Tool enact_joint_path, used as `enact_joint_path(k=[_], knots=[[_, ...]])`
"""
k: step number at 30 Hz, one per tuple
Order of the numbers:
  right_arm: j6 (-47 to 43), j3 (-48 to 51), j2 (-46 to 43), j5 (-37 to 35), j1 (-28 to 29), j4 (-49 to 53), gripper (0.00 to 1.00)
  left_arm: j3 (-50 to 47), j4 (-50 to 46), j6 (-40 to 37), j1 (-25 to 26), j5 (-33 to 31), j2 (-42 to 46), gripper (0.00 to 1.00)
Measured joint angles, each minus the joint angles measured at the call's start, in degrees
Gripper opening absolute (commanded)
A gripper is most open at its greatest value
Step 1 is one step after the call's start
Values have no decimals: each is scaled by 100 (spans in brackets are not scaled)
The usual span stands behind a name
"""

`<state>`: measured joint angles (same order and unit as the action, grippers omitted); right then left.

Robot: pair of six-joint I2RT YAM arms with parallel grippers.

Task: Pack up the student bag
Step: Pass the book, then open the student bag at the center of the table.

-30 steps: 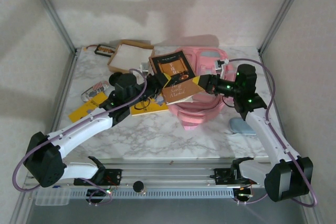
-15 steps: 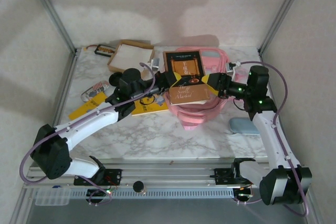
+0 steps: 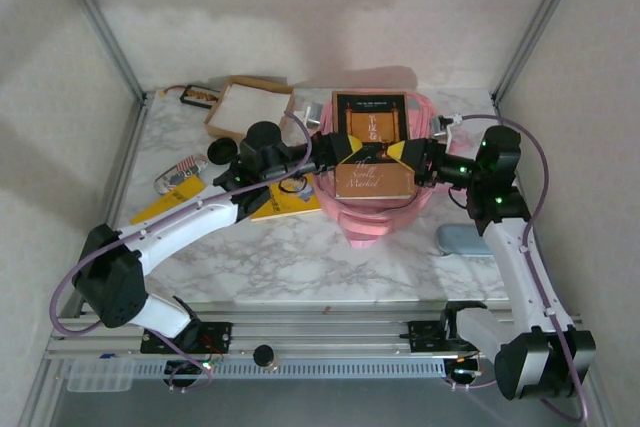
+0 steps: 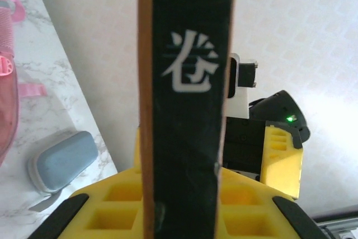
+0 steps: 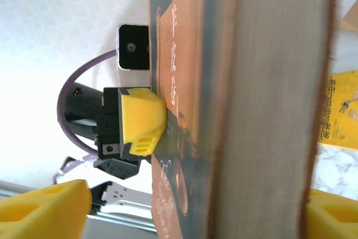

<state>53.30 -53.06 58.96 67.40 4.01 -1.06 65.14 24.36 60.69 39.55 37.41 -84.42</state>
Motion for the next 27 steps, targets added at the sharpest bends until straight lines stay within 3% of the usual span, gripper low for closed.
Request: enact_joint_path(k=[5,12,18,23,27], knots=[[-116,-24,-48,-46,0,107,31,101,-308,-380,-7,-61,-4,0],[-483,-42,15,-289,-13,540,0,216,-555,-697,-61,-72,-122,0],[-935,-162,68,-525,-190,1049,0,603,-1215,-1478,-87,-173,-310,37],[-1298,-278,170,-1335,-911,1585,0,1478,-2662,-3091,-184,-1130,-699,48],[-1508,-278,232,-2197,-1327,1921,0,1845,-3543,-4350,-138,-1537,-1073,57]])
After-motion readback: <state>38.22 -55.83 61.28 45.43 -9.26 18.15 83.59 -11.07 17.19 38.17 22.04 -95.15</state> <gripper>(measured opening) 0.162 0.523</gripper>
